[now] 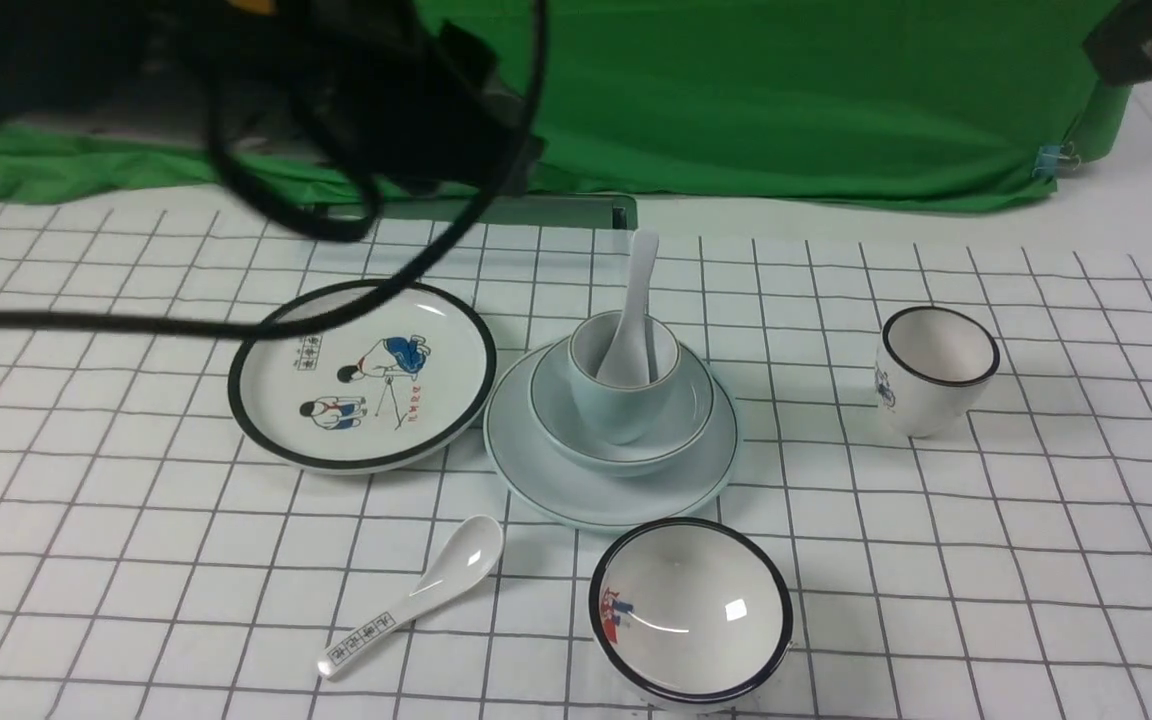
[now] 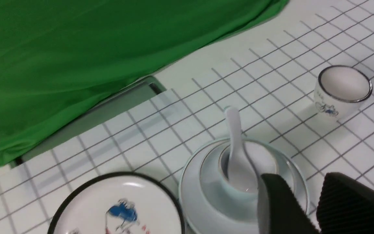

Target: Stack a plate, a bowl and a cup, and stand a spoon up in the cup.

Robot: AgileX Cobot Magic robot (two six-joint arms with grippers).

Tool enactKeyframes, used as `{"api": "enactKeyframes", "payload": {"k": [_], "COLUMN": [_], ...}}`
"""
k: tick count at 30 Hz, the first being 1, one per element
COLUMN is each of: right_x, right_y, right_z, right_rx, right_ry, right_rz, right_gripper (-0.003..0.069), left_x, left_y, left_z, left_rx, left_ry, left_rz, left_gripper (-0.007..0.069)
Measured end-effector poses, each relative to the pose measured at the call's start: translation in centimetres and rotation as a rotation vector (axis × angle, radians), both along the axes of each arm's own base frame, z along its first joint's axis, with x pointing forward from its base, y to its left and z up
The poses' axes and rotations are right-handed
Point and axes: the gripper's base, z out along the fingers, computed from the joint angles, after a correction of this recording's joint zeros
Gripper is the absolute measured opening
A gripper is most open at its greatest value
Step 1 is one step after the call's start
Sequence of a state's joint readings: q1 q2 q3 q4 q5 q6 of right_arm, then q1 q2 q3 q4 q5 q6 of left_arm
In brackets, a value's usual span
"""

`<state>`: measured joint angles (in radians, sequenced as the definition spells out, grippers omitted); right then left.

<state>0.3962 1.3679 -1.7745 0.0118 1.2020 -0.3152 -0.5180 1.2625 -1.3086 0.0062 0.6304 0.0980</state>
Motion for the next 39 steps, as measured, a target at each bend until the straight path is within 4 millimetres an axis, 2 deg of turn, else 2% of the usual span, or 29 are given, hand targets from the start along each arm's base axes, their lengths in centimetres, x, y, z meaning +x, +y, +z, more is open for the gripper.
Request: {"api": "enactKeyframes", "payload": {"k": [1,3,5,6,7,10,11,12,15,17,18,19,20,22,25,26,31,39], "right_x": [-1.2,-2.8,-3.8,-4.2,-5.3,-7.2,-7.4,-8.2,-9.9,-11.9,-12.1,-12.6,-14.0,-15.3,-16.5,-17.5,-18.6,-18.6], "right_y": [-0.4,-1.0,-1.4,-1.6,-2.0,-2.8,-2.8,-3.1,-3.6,-4.1,-4.2,-4.4,-4.9,-5.5,-6.0,-6.4,-6.9,-6.9], "right_z": [0.7,1.2,1.4,1.4,1.2,0.5,0.5,-0.1,-1.2,-3.1,-2.9,-3.7,-4.7,-5.4,-6.0,-6.3,-6.3,-6.4], "right_rx": [0.024,0.047,0.066,0.074,0.100,0.150,0.153,0.178,0.237,0.329,0.340,0.360,0.406,0.441,0.470,0.492,0.512,0.511], "right_ry": [-0.028,-0.073,-0.107,-0.123,-0.171,-0.281,-0.289,-0.340,-0.419,-0.514,-0.530,-0.551,-0.623,-0.697,-0.767,-0.821,-0.869,-0.867], "right_rz": [0.004,0.007,0.005,0.005,0.003,0.008,0.009,0.015,0.029,0.043,0.045,0.046,0.048,0.049,0.050,0.051,0.054,0.054], "right_gripper": [0.0199,0.0132,0.0095,0.0089,0.0070,0.0064,0.0064,0.0064,0.0064,0.0067,0.0067,0.0068,0.0070,0.0070,0.0076,0.0082,0.0092,0.0111], "left_x": [-1.9,-4.2,-6.3,-6.6,-8.6,-11.5,-11.7,-12.7,-14.5,-16.3,-16.3,-16.8,-17.5,-18.1,-18.4,-18.4,-18.4,-18.4], "left_y": [1.4,3.0,4.2,4.4,5.6,7.3,7.4,7.9,9.0,10.0,10.0,10.2,10.6,11.0,11.1,11.1,11.1,11.1], "left_z": [-0.3,-1.2,-2.5,-2.6,-3.9,-6.0,-5.8,-6.8,-7.8,-8.4,-8.5,-8.6,-8.6,-8.5,-8.3,-8.3,-8.3,-8.3], "left_rx": [0.019,0.011,-0.002,-0.003,-0.027,-0.061,-0.068,-0.073,-0.098,-0.144,-0.143,-0.157,-0.182,-0.201,-0.212,-0.213,-0.212,-0.212], "left_ry": [0.004,0.025,0.045,0.046,0.063,0.074,0.067,0.067,0.038,-0.030,-0.028,-0.051,-0.087,-0.117,-0.134,-0.137,-0.136,-0.136], "left_rz": [0.028,0.062,0.082,0.085,0.105,0.126,0.126,0.129,0.129,0.123,0.123,0.121,0.118,0.115,0.113,0.113,0.113,0.113], "left_gripper": [0.0071,0.0004,-0.0023,-0.0027,-0.0035,-0.0037,-0.0037,-0.0037,-0.0036,-0.0036,-0.0036,-0.0036,-0.0036,-0.0036,-0.0036,-0.0036,-0.0033,-0.0031]}}
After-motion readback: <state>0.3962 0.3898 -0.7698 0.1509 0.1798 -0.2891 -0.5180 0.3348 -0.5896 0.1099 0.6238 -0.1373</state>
